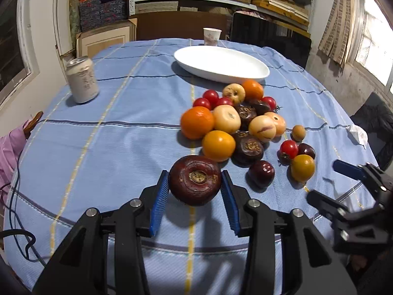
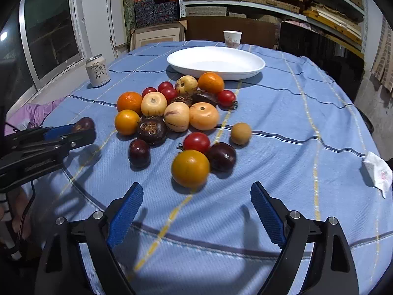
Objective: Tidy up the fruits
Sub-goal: 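Grasp a dark mangosteen with the left tool while the right tool grasps a yellow tomato, then carry both fruits to the white plate and open both tools to release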
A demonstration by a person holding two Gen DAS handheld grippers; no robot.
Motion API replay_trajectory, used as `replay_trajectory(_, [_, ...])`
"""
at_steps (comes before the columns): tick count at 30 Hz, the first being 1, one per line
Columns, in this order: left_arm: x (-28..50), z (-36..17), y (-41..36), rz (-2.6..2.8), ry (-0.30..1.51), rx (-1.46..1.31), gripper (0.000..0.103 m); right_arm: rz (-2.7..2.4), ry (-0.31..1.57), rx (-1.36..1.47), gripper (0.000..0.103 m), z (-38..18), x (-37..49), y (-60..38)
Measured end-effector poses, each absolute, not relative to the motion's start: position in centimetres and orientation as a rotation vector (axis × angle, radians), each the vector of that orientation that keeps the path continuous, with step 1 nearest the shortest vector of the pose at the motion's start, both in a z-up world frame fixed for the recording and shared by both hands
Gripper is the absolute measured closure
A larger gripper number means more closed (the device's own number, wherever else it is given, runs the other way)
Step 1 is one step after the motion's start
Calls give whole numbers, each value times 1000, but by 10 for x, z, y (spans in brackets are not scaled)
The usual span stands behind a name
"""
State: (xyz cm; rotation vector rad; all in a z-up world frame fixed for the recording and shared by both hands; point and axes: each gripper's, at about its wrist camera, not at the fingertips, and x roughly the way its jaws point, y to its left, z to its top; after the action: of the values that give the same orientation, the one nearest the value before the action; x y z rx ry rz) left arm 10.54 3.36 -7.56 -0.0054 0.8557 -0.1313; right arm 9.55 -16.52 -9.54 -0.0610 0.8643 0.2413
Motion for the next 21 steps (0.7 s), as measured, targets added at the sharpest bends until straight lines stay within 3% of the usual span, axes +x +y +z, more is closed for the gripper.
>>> replay_trajectory(2, [102, -76, 39, -132, 853, -9, 62, 230, 878, -54, 15, -99, 104, -160])
replay_trajectory(5, [98, -79, 45, -137, 859, -14, 61, 218, 919, -69, 31, -107, 115, -152])
replay_trajectory(9, [101, -84, 47, -145, 868, -18, 61, 198, 914, -79, 35, -106, 118, -149])
replay_trajectory(13, [104, -87, 46, -151, 871, -18, 61, 177, 898, -94, 63, -103, 118, -151])
replay_trajectory(14, [104, -87, 47, -151, 871, -17, 61, 180, 902, -89, 66, -103, 119, -153])
replay_trajectory(17, [105, -87, 47, -151, 869, -17, 61, 189, 909, -88, 65, -104, 115, -156])
replay_trajectory(21, [104, -87, 46, -154, 870, -15, 61, 220, 950, -28, 53, -110, 114, -162])
